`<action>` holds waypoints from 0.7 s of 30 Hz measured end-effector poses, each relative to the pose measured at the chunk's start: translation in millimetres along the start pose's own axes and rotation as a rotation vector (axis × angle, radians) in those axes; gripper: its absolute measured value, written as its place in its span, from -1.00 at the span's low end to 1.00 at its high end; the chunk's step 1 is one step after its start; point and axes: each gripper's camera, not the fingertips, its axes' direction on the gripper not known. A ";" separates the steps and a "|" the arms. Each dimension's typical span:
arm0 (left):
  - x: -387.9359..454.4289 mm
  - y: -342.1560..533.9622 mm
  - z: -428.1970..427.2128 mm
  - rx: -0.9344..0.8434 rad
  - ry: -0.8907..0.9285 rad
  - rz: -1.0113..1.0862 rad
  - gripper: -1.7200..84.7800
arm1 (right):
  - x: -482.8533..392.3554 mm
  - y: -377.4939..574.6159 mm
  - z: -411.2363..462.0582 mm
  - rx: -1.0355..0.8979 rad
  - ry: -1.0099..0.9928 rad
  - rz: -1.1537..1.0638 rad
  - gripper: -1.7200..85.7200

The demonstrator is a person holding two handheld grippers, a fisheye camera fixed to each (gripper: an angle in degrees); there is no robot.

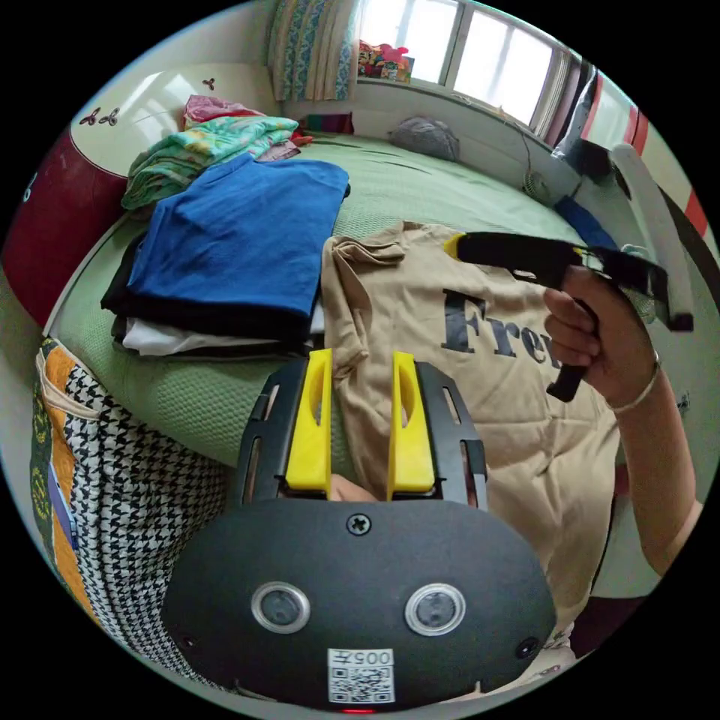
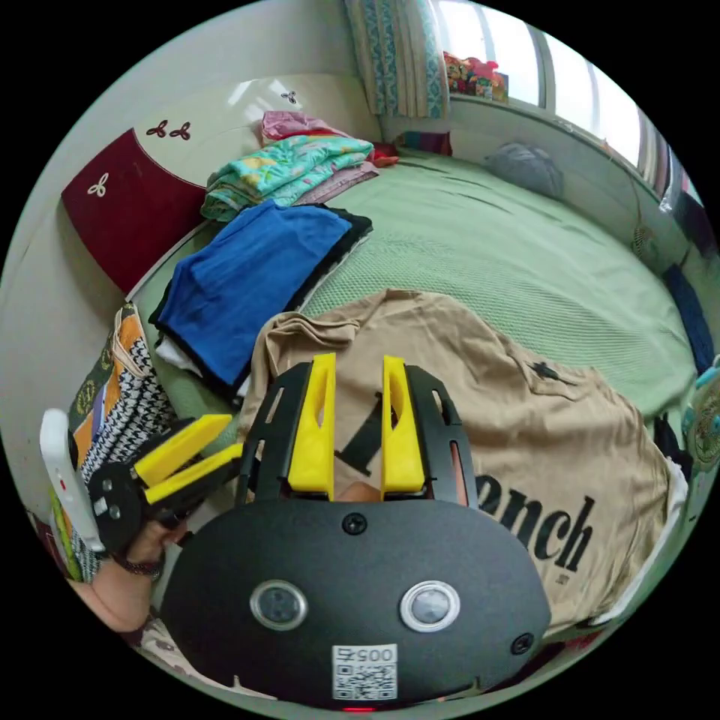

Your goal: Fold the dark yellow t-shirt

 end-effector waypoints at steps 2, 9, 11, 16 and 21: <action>-1.9 -5.2 10.0 -0.023 0.000 -0.003 -0.69 | -0.9 -19.7 20.3 -0.028 -0.009 0.006 -0.80; -7.4 -13.3 19.7 -0.005 -0.064 -0.010 -0.79 | 0.3 -48.5 62.5 -0.108 0.001 0.051 -0.83; -8.2 -14.7 17.1 0.005 -0.075 0.005 -0.82 | -1.2 -52.5 61.0 -0.080 -0.012 0.044 -0.87; -11.3 -18.6 13.6 0.002 -0.039 0.037 -0.83 | -7.6 -63.7 42.7 -0.026 -0.006 -0.021 -0.90; -6.6 -17.5 -0.7 0.023 0.025 0.060 -0.83 | 4.2 -81.9 14.0 0.028 0.046 -0.032 -0.91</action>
